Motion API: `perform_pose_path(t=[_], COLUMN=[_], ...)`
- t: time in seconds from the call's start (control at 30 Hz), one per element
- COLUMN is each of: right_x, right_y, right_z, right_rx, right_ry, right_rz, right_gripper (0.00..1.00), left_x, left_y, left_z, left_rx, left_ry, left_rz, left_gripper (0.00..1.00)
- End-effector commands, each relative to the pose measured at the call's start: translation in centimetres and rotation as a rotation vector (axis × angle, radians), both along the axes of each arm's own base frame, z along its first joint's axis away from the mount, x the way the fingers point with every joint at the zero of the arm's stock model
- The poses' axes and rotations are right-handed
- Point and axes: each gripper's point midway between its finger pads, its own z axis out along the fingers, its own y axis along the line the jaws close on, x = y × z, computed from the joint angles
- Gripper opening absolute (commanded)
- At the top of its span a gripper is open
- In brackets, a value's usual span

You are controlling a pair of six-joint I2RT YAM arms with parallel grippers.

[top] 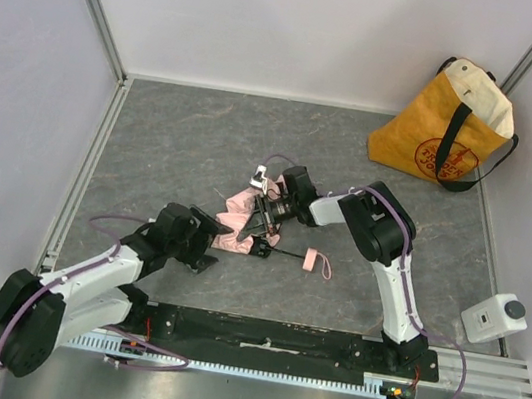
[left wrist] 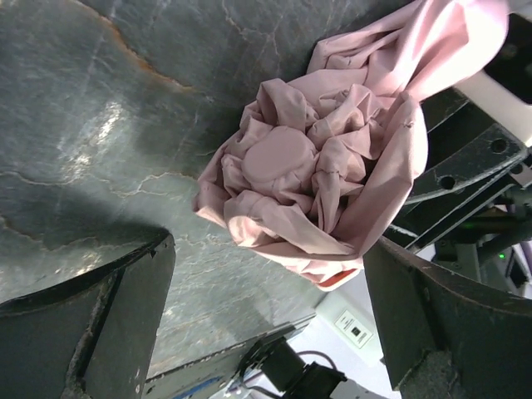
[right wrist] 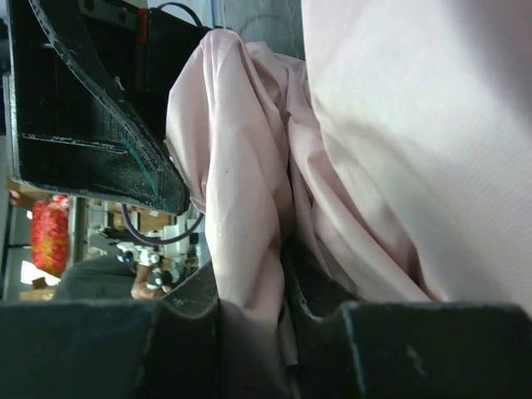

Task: Put away the umbrella

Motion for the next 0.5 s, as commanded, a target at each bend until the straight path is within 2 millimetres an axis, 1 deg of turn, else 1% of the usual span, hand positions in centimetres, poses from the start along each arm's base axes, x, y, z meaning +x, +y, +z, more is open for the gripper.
perform_pose_path(t=[0.0,0.03,0.1,0.2,0.23,0.3,0.37,0.43,0.47], right_x=[-0.7,-0.6,-0.2,-0.1,-0.1,-0.2,-0.5,-0.7,-0.8], right_y=[-0.6,-0.4,0.1,0.2,0.2,0.1,-0.1,-0.3,-0.3], right_z=[-1.9,-1.3,-0.2,0.8,1.0,0.7,0.0,-0.6,-0.7], right_rx=[-0.099,-0.078,-0.019,0.033,0.048,0.052,0.038,0.021,0.019], right_ry=[0.231,0.254,0.273,0.315,0.315,0.322,0.326,0.328,0.318], right_rz=[-0.089,-0.096,-0.107,-0.116,-0.115,-0.119,-0.121,-0.124,-0.125], right_gripper=[0.00,0.00,0.00,0.00,0.00,0.00,0.00,0.00,0.00], left_x=[1.3,1.9,2.0,2.6,2.9,3.5,4.1,4.5,4.8], left_y=[0.3,0.5,0.2,0.5,0.6,0.9,1.7,2.1,2.0], left_z=[-0.4,-0.6,-0.9,-1.6,-1.8,-1.9,-1.7,-1.5,-1.1], left_rx=[-0.006,0.011,-0.001,0.008,0.014,0.032,0.095,0.126,0.127], left_ry=[-0.040,-0.070,-0.082,-0.107,-0.124,-0.169,-0.223,-0.260,-0.293], left_rz=[0.102,0.124,0.135,0.160,0.163,0.171,0.173,0.168,0.163], left_gripper=[0.99,0.99,0.99,0.91,0.82,0.69,0.66,0.63,0.61])
